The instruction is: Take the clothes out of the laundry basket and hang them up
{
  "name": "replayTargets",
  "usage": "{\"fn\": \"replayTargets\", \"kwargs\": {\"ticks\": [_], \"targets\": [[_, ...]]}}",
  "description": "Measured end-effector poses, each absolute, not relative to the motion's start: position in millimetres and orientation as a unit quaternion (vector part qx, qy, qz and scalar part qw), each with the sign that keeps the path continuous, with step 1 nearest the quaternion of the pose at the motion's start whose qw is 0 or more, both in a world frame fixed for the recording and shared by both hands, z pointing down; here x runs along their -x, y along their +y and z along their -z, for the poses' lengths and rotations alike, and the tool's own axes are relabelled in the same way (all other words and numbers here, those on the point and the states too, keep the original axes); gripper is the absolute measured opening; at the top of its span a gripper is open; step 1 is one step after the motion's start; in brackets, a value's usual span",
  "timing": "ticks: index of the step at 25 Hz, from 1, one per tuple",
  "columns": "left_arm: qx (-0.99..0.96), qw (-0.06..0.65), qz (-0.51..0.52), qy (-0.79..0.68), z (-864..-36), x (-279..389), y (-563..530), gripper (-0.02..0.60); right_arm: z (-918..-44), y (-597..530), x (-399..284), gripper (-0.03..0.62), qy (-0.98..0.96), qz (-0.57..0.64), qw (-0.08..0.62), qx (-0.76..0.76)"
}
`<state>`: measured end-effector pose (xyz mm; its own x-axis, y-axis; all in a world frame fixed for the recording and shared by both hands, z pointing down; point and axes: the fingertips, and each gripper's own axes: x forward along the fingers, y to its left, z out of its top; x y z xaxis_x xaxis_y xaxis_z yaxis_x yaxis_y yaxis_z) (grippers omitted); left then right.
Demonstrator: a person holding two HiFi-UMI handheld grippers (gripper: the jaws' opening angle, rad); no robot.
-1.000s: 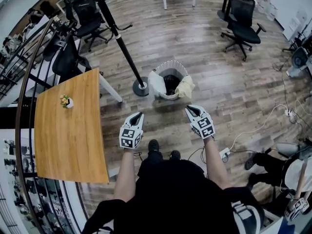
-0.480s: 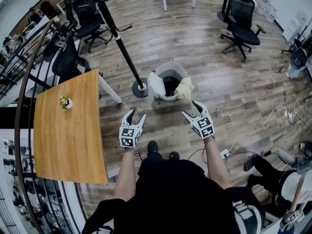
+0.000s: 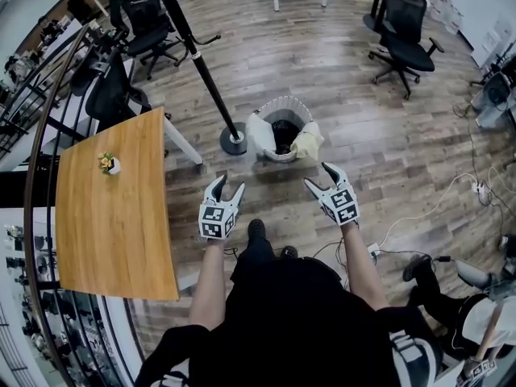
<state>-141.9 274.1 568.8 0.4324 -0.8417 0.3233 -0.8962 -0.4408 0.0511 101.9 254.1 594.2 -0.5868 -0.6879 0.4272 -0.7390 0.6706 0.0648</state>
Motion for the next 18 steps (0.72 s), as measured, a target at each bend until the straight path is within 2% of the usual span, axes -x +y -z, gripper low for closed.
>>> {"fn": "replayTargets", "kwargs": {"ticks": [18], "targets": [[-0.843,0.149,-0.137,-0.499,-599,187,186,0.239,-613,183,-53,0.274,-0.881,-0.089,0.239,-0.400]]}}
